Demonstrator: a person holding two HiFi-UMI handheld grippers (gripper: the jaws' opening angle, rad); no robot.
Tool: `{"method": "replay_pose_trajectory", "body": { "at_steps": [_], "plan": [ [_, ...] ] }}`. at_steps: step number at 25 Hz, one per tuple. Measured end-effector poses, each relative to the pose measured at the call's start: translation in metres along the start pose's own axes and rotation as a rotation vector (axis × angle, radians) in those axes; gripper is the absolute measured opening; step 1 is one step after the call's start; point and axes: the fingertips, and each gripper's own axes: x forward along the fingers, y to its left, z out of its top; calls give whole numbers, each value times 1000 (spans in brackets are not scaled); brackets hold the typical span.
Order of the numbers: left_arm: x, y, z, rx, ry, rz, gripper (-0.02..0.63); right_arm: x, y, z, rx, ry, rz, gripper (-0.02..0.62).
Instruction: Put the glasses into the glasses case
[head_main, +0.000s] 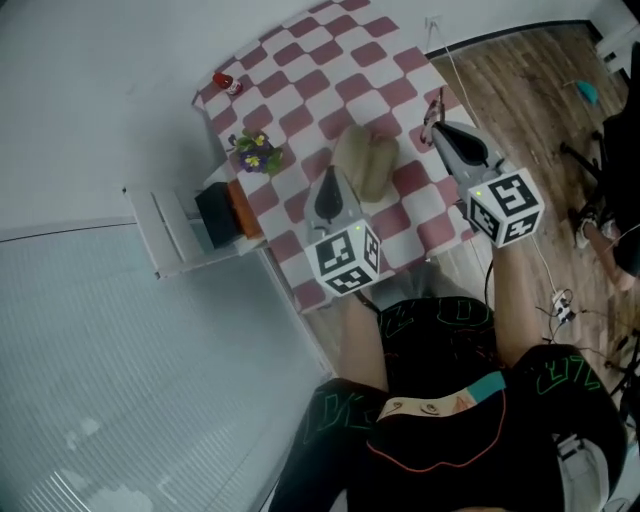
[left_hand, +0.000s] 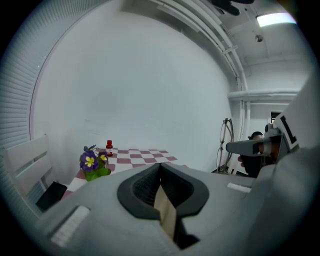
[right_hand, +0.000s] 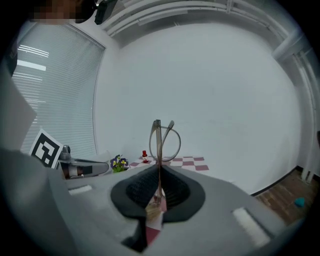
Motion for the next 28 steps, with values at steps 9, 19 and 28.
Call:
{"method": "replay_pose_trajectory", "body": {
  "at_steps": [9,19,28],
  "plan": [
    [1,44,-33,-71,69,84,9,45,22,-11,-135,81,114,18],
    [-8,48,-66,-105,122,94,9,72,38,-30,-277,192,214,17],
    [-7,58,-72,-189,103,104,9,92,72,-35,-526,288,381,17]
  ]
}}
